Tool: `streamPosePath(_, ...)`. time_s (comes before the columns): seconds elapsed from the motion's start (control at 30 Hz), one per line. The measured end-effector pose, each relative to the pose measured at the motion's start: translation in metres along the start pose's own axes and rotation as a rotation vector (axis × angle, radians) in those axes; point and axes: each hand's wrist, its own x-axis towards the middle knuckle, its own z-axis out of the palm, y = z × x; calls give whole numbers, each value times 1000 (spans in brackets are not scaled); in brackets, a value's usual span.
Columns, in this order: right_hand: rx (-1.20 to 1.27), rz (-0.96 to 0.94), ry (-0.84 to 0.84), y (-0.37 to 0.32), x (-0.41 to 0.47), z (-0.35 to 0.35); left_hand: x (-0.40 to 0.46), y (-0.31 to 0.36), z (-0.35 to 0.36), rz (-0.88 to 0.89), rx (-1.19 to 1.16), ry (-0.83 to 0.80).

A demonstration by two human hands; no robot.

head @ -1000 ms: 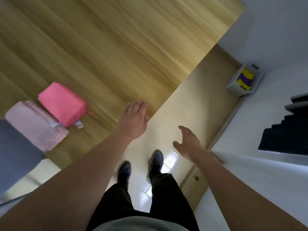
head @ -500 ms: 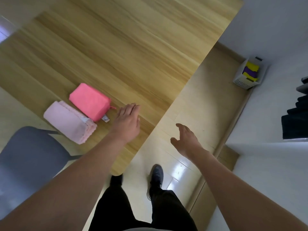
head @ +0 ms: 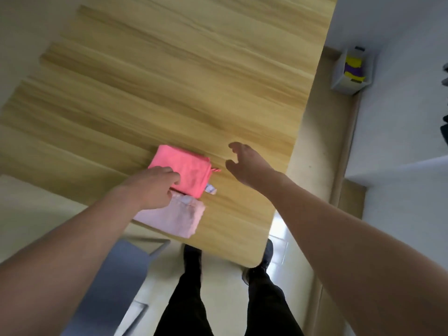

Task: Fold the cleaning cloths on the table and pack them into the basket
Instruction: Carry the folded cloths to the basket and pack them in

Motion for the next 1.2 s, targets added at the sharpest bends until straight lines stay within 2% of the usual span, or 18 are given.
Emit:
streamPosePath(0.13, -68, -53, -30, -53, 31, 36, 0, -30, 27, 66, 66, -54)
streamPosePath(0.33, -239, -2, -103, -77, 57, 86, 2, -48, 55, 154, 28, 176)
streamPosePath(0.47, -331, 74, -48, -76, 59, 107, 8, -48, 64, 180, 0, 145)
streamPosePath(0.6, -259, 222, 2, -62, 44, 102, 7, -42, 51, 208, -120, 103)
streamPosePath(0.67, -201, 322, 49, -46, 24, 87, 3, -33, 35, 164, -193, 55)
streamPosePath(0.87, -81, 503, 114, 26, -67, 21, 19, 35, -11, 64, -285, -61)
streamPosePath(1.03, -169, 557, 95, 81, -147, -21, 37, 131, -47, 160, -120, -5)
streamPosePath(1.2, -145, 615, 140, 143, -224, -63, 52, 241, -80, 237, -31, 41)
